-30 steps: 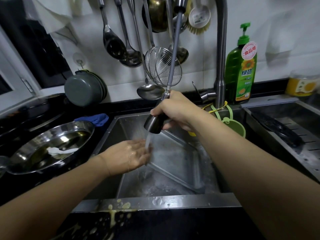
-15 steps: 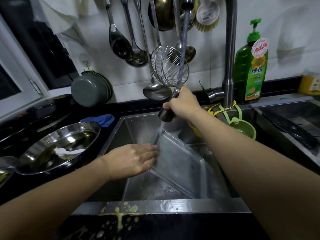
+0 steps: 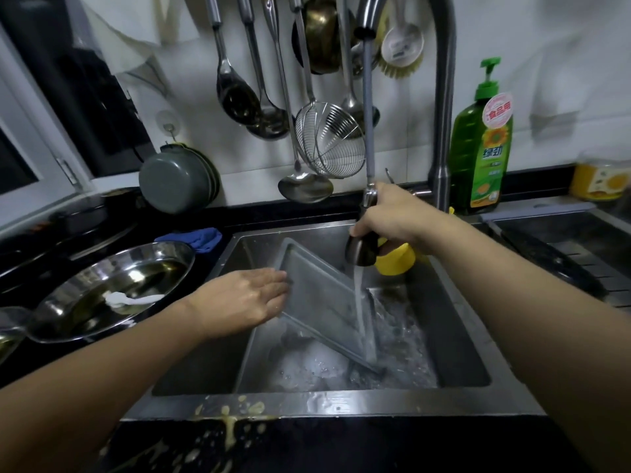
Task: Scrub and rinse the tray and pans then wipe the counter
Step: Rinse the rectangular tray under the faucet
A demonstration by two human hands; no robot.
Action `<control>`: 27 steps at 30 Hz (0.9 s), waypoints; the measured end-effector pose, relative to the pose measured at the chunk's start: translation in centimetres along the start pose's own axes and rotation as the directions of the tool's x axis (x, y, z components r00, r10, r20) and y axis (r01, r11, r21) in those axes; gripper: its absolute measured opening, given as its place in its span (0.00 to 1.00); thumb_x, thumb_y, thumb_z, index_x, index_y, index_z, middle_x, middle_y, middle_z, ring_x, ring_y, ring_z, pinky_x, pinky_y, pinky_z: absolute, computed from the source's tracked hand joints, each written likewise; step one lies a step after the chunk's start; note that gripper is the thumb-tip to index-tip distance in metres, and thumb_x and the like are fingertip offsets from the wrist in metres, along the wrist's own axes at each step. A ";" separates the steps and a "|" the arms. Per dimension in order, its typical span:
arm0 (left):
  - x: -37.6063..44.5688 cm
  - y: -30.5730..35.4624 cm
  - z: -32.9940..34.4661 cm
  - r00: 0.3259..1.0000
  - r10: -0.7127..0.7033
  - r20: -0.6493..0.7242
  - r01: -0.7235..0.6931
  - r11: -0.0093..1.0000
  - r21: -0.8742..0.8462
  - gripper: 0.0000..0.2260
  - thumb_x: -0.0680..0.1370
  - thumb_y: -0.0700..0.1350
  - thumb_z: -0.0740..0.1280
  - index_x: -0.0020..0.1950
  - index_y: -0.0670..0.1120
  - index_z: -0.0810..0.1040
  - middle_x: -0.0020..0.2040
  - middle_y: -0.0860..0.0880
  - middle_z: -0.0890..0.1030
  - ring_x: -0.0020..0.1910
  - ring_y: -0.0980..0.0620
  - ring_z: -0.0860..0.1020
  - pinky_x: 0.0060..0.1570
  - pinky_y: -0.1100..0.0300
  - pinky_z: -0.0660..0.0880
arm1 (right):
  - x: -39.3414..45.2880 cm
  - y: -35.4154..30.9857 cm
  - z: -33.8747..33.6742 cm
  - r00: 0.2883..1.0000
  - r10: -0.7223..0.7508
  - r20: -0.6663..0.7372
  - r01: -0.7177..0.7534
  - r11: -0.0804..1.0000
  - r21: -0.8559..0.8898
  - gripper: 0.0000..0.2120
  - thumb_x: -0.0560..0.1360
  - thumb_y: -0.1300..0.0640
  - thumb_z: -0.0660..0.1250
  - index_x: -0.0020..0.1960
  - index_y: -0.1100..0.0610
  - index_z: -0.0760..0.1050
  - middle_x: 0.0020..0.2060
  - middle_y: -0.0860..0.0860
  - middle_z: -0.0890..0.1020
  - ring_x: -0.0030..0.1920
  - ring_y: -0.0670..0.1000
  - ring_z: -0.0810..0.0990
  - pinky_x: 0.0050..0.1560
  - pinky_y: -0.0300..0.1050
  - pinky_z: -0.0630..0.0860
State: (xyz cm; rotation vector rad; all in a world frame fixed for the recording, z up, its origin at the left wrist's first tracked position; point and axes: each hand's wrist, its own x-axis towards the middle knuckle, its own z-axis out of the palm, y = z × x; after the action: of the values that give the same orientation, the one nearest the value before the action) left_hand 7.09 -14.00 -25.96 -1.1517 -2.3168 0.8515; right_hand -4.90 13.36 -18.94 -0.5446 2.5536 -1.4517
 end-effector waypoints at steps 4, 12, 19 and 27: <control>1.0 -0.6 -1.9 0.986 -0.103 0.133 0.124 0.979 -0.160 0.09 0.79 0.41 0.62 0.53 0.47 0.81 0.54 0.47 0.84 0.59 0.47 0.82 0.57 0.51 0.81 | 0.4 -0.5 1.1 0.995 -0.083 0.060 0.078 0.994 0.070 0.14 0.72 0.63 0.75 0.53 0.55 0.73 0.43 0.54 0.81 0.44 0.54 0.83 0.44 0.53 0.84; 3.6 -7.4 -5.6 0.736 -0.481 0.477 0.675 0.467 -0.571 0.10 0.73 0.40 0.75 0.49 0.52 0.79 0.44 0.55 0.82 0.46 0.57 0.80 0.49 0.58 0.77 | 6.1 2.6 -4.1 0.957 -0.231 0.173 0.271 0.513 -0.814 0.23 0.76 0.63 0.65 0.70 0.53 0.70 0.61 0.57 0.78 0.62 0.59 0.76 0.60 0.54 0.76; 4.6 -10.1 -5.7 0.629 -0.432 0.646 0.715 -0.004 -0.699 0.08 0.74 0.36 0.76 0.47 0.48 0.83 0.46 0.46 0.86 0.50 0.45 0.85 0.57 0.44 0.81 | 10.1 5.0 -5.1 0.957 -0.105 0.270 0.252 -0.162 -0.954 0.25 0.82 0.49 0.56 0.77 0.55 0.65 0.80 0.57 0.59 0.80 0.61 0.50 0.79 0.62 0.50; 6.3 -7.6 -5.4 0.388 -0.574 0.721 0.706 -0.318 -0.633 0.03 0.77 0.39 0.74 0.48 0.40 0.82 0.46 0.42 0.87 0.45 0.44 0.85 0.51 0.47 0.82 | 11.0 6.2 -7.3 0.912 -0.361 0.193 0.290 0.236 -0.928 0.22 0.83 0.51 0.59 0.76 0.51 0.66 0.77 0.53 0.65 0.77 0.61 0.60 0.75 0.61 0.58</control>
State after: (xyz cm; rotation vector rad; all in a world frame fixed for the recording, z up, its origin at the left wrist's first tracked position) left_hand 2.45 -10.66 -16.30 0.3485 -2.8512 -1.2905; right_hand -18.79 17.84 -19.96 -1.2361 3.2435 0.3340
